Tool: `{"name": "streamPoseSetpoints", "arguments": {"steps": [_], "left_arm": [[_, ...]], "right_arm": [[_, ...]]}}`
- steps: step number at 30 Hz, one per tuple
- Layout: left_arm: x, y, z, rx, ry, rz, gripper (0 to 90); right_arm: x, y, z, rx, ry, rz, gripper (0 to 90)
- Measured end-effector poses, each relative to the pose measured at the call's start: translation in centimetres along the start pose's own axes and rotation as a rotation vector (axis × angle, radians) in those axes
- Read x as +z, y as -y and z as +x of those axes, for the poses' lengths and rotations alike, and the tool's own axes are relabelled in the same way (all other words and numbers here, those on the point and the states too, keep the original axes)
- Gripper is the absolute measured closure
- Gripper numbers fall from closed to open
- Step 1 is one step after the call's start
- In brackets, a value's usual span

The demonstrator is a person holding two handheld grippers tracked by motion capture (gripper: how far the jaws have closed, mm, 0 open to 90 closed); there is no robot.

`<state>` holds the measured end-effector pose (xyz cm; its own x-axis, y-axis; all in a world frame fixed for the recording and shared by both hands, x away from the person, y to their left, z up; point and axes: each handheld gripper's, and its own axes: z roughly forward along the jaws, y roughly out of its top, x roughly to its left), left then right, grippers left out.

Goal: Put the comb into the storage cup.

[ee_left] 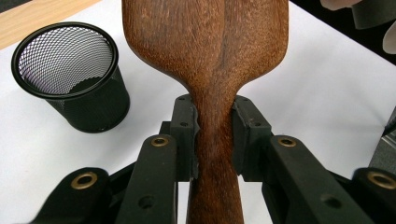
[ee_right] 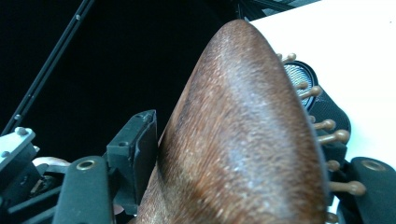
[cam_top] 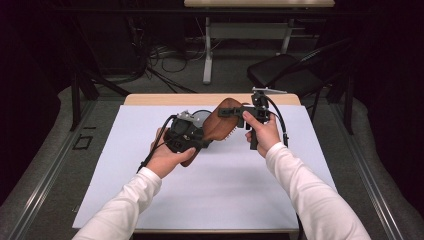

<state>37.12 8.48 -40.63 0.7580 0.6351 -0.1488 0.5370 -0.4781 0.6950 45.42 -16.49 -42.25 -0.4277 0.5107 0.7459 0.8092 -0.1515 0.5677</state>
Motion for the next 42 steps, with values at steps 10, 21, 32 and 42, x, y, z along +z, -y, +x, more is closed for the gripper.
{"name": "streamPoseSetpoints", "arguments": {"steps": [10,21,32,42], "left_arm": [[0.3,0.4,0.4,0.002,0.001,0.015,72.8],[0.8,0.9,0.6,0.003,-0.002,0.036,72.7],[0.9,1.1,0.5,0.010,-0.001,0.042,72.7],[1.0,1.2,0.5,0.011,0.003,0.041,72.7]], "right_arm": [[-0.3,-0.1,-0.5,0.037,-0.022,-0.019,38.3],[-0.1,0.1,-0.7,0.066,-0.040,-0.013,42.0],[-0.1,0.0,-1.0,0.111,-0.084,-0.014,45.4],[-0.2,0.1,-1.2,0.126,-0.099,-0.007,46.6]]}}
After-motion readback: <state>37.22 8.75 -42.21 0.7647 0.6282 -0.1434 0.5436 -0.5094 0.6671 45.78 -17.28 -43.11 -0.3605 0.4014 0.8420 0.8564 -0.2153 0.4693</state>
